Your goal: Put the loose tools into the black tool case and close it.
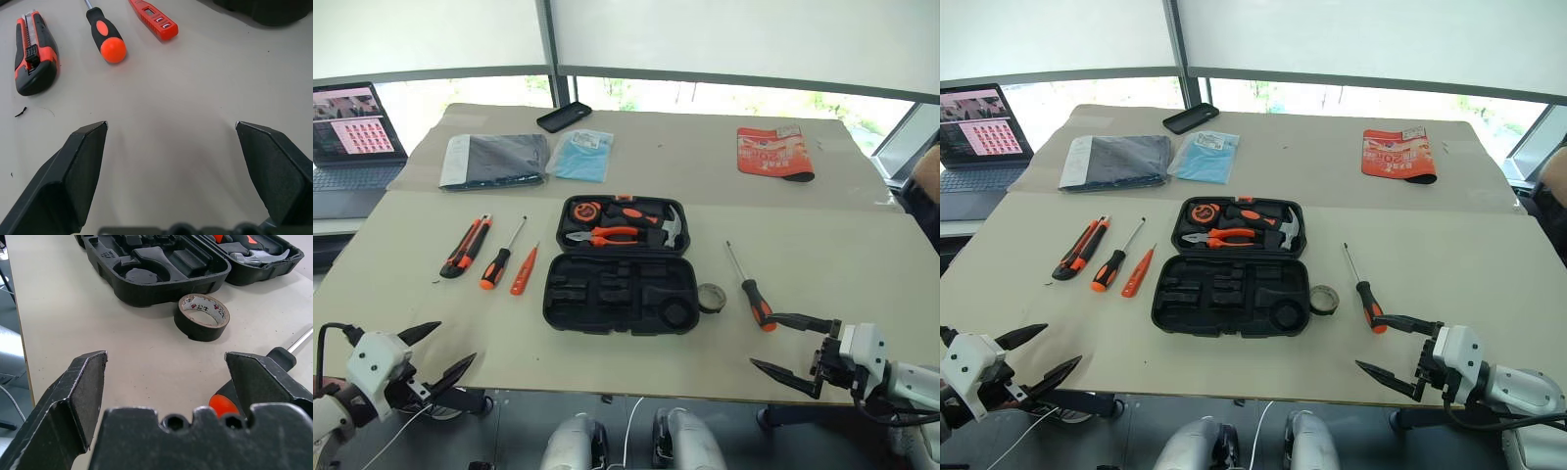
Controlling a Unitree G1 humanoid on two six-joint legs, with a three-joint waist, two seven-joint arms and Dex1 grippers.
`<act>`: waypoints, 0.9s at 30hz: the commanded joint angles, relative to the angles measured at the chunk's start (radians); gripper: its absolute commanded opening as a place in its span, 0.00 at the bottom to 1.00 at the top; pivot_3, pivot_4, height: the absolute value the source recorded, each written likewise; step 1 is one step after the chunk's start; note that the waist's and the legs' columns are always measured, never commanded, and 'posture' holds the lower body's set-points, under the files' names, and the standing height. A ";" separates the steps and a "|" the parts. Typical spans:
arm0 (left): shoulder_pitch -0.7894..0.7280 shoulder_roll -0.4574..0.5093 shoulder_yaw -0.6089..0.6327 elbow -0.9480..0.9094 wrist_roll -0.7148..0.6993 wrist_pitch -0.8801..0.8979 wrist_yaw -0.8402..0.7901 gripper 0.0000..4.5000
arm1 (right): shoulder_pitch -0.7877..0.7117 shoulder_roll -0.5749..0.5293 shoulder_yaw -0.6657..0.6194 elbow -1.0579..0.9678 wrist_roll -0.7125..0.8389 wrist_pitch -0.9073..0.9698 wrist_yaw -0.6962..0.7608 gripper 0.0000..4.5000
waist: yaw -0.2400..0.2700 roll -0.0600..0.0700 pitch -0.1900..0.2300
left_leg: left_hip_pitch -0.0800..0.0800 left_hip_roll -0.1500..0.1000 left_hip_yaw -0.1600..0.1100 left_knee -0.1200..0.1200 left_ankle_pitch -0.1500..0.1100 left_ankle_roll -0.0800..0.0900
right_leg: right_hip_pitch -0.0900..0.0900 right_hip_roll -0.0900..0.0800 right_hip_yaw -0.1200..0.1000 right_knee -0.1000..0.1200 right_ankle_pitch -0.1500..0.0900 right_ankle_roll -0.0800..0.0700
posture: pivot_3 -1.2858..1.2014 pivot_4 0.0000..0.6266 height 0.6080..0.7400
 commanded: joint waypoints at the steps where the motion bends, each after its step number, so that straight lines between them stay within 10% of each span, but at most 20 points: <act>1: 0.001 -0.008 0.086 -0.048 -0.107 0.133 0.073 1.00 | -0.099 0.062 0.022 -0.042 0.009 0.001 -0.071 0.99 | 0.000 0.000 0.000 | 0.000 0.000 0.000 0.000 0.000 0.000 | 0.000 0.000 0.000 0.000 0.000 0.000 | 0.52 0.24 1.00; 15: -0.003 -0.090 0.312 -0.288 -0.523 0.758 0.473 1.00 | -0.351 0.210 0.175 -0.219 0.107 0.185 -0.131 0.99 | 0.005 -0.003 0.002 | 0.000 0.006 0.001 0.003 0.001 -0.012 | 0.000 0.002 -0.005 0.001 0.005 0.006 | 0.52 0.24 1.00; 27: -0.619 0.097 -0.069 -0.034 -0.383 0.974 0.648 0.94 | -0.387 0.235 0.209 -0.155 0.068 0.151 -0.104 1.00 | -0.008 -0.004 0.001 | 0.004 0.003 0.005 0.003 0.005 -0.019 | 0.000 0.008 0.000 0.008 0.009 0.003 | 0.52 0.24 1.00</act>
